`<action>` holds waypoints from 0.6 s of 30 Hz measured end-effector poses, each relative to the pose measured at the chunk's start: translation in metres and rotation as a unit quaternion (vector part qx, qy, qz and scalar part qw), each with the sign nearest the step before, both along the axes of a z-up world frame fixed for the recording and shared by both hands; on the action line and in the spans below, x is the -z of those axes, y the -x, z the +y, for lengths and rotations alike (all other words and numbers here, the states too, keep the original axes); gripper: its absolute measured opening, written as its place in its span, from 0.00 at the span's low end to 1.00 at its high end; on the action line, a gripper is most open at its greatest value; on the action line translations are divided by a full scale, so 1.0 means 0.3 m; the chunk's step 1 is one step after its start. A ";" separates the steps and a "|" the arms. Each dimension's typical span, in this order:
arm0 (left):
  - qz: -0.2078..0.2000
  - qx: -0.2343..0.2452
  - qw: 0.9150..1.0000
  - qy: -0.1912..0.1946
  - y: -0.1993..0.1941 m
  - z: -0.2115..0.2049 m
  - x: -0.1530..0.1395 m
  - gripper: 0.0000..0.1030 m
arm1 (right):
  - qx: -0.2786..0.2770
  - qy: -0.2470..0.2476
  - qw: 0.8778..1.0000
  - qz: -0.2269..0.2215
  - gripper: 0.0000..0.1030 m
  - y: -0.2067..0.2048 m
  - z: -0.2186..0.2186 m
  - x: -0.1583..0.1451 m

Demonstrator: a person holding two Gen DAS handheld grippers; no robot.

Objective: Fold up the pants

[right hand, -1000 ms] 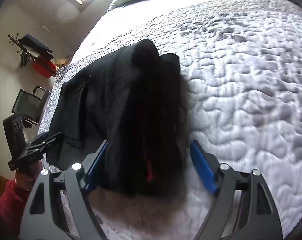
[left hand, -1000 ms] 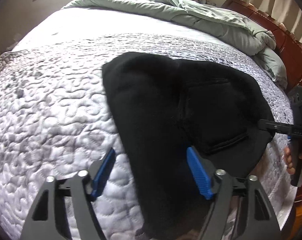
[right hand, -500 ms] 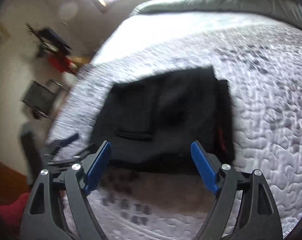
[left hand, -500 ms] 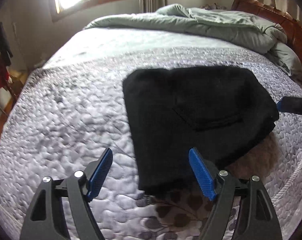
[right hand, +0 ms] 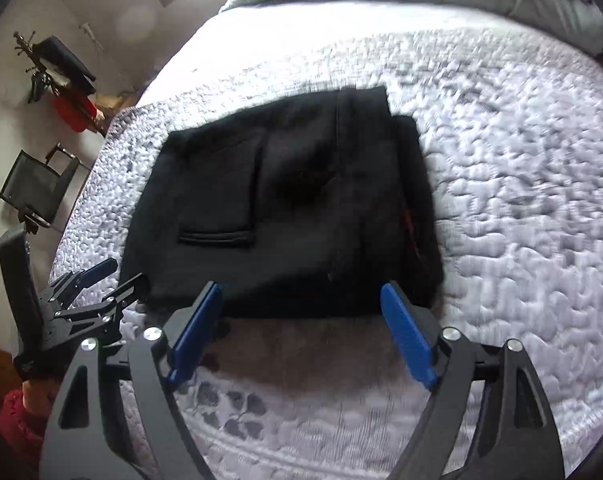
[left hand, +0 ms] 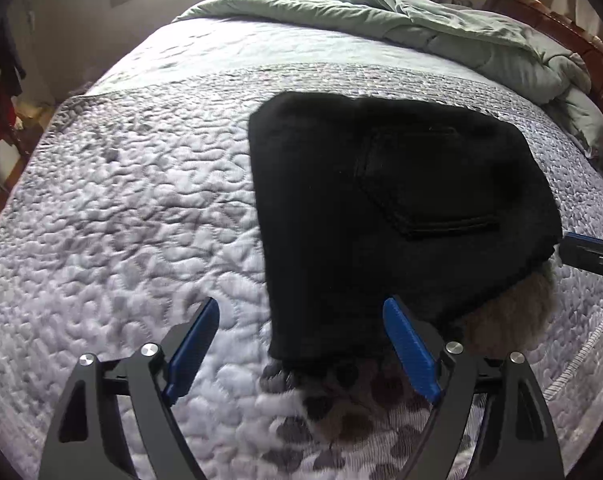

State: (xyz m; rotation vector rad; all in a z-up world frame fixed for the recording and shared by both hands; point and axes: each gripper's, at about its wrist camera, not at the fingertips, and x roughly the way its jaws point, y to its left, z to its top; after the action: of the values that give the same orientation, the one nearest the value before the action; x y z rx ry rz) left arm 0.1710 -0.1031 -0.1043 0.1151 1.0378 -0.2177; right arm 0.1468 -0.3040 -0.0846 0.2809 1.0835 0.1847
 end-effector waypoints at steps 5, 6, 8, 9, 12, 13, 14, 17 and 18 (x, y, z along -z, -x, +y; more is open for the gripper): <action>-0.007 0.000 1.000 -0.002 0.079 0.009 -0.065 0.92 | 0.029 0.034 0.999 -0.013 0.89 0.120 0.017 -0.079; -0.010 0.000 1.000 0.002 0.092 0.015 -0.075 0.92 | 0.030 0.042 0.999 -0.013 0.89 0.131 0.019 -0.081; -0.010 0.000 1.000 0.010 0.117 0.019 -0.092 0.92 | 0.031 0.057 0.998 -0.013 0.89 0.157 0.025 -0.085; -0.009 0.001 1.000 0.014 0.130 0.019 -0.096 0.93 | 0.031 0.060 0.998 -0.010 0.89 0.167 0.029 -0.085; -0.009 -0.003 1.000 0.016 0.149 0.020 -0.104 0.93 | 0.030 0.064 0.997 -0.008 0.89 0.190 0.030 -0.083; -0.009 -0.003 1.000 0.016 0.153 0.019 -0.105 0.93 | 0.031 0.066 0.997 -0.007 0.89 0.193 0.033 -0.085; -0.010 -0.003 1.000 0.015 0.155 0.017 -0.108 0.93 | 0.032 0.069 0.997 -0.007 0.89 0.197 0.034 -0.087; -0.013 -0.002 1.000 0.013 0.157 0.015 -0.114 0.93 | 0.033 0.073 0.997 -0.006 0.89 0.197 0.032 -0.083; -0.013 -0.002 1.000 0.014 0.169 0.007 -0.122 0.93 | 0.034 0.073 0.997 -0.005 0.89 0.195 0.032 -0.082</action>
State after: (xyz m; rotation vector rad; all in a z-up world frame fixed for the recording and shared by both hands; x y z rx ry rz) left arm 0.1204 -0.1011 -0.0676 0.0902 1.0094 -0.2259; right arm 0.0883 -0.2943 -0.0601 0.1840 1.0694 0.0463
